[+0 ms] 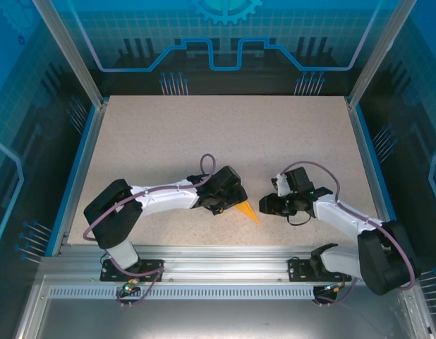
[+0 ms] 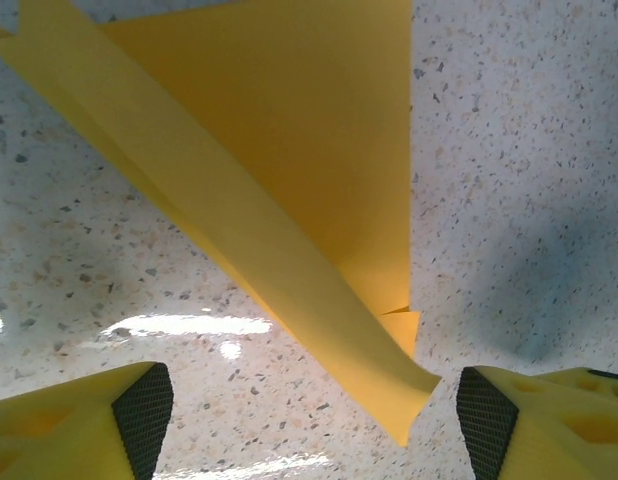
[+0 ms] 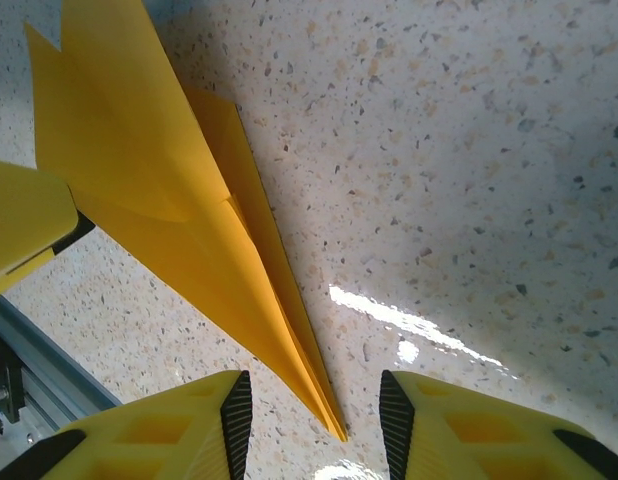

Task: Fold a paper plane with a square sheet of paper (pick it up from the middle)
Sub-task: Move a paper plane to the center of the table.

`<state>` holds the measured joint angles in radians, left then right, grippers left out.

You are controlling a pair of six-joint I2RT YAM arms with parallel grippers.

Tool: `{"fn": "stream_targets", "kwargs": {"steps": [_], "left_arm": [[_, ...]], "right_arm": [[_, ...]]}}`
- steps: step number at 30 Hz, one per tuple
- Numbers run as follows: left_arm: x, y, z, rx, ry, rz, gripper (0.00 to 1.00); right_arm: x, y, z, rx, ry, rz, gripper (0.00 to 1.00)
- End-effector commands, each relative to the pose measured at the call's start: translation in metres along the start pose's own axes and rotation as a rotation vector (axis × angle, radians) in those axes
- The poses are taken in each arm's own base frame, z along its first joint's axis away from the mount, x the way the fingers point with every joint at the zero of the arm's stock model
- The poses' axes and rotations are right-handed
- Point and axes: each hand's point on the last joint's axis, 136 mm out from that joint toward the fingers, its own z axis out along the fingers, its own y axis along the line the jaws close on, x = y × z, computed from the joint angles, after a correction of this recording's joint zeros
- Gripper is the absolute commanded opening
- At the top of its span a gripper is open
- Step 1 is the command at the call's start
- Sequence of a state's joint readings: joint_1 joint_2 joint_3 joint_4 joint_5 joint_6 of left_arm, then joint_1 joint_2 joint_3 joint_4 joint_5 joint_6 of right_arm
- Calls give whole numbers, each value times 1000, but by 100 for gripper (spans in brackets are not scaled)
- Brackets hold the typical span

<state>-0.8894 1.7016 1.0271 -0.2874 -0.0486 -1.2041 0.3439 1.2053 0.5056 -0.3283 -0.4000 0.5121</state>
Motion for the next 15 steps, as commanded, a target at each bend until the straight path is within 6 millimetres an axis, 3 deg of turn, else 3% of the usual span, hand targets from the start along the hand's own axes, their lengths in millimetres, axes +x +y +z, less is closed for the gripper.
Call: {"fn": "stream_targets", "kwargs": {"steps": [1, 5, 15], "left_arm": [[2, -6, 1, -10, 9, 16, 76], [3, 0, -2, 3, -5, 14, 57], [4, 14, -17, 79, -49, 26, 20]], "right_arm": [[2, -3, -1, -4, -5, 15, 42], [2, 0, -2, -15, -3, 16, 42], [-3, 5, 0, -30, 0, 10, 42]]}}
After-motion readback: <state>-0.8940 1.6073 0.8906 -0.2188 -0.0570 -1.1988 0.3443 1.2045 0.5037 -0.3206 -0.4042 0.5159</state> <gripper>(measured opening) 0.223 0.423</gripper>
